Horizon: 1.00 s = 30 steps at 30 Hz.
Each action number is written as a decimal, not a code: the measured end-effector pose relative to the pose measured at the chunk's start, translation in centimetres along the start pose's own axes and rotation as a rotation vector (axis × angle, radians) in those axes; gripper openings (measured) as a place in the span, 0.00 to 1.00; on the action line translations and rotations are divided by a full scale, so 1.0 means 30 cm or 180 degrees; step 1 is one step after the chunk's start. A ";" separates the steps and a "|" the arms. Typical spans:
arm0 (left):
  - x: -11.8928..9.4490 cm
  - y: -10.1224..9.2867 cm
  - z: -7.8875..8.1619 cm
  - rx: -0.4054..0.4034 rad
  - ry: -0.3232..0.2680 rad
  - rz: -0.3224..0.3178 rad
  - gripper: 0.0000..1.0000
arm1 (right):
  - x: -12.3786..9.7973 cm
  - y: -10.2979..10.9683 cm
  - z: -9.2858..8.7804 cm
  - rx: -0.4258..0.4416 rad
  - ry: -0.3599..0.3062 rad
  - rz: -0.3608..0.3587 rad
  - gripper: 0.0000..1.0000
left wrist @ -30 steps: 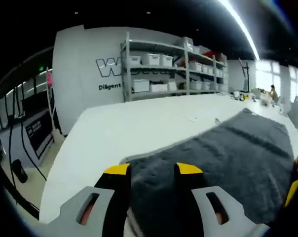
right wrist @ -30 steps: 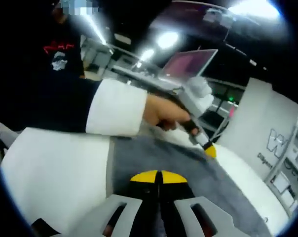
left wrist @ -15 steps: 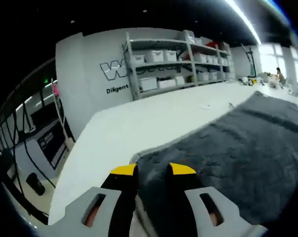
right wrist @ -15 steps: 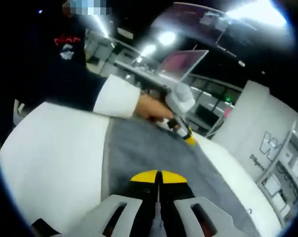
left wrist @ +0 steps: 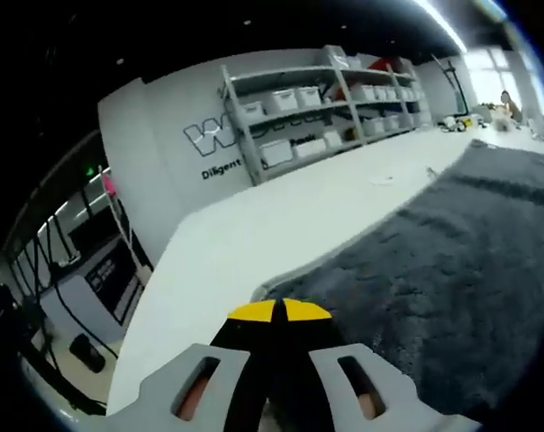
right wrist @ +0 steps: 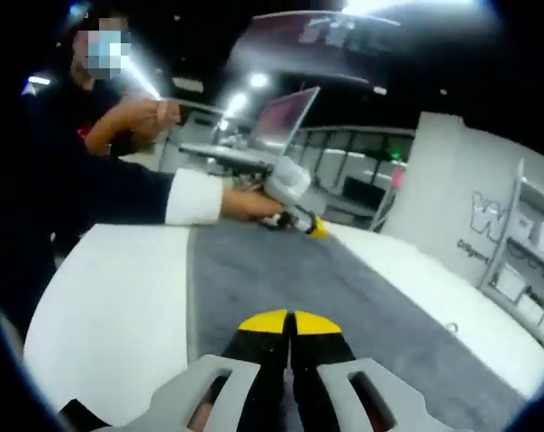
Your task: Open the folded towel by lifting each exposed corner and separating the folded layers until the towel lies flat within the target outline without major curled edges
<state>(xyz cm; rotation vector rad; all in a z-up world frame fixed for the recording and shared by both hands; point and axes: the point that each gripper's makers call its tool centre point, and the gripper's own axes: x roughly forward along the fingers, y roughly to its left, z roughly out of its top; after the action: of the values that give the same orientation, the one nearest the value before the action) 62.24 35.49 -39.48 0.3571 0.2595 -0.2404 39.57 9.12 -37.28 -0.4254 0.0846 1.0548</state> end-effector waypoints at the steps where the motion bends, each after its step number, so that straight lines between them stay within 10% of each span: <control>1: 0.008 0.009 -0.005 -0.0009 0.0012 0.0012 0.01 | -0.018 -0.017 -0.016 0.0061 0.0034 -0.0030 0.00; 30: 0.038 0.061 -0.022 0.0163 0.0170 0.0253 0.01 | -0.213 -0.075 -0.237 0.0030 0.0643 -0.0326 0.00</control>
<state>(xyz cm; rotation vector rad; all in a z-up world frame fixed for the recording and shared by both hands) 63.67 37.18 -39.85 0.4241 0.2914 -0.1598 39.27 0.21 -41.40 -0.5219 0.2451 0.9085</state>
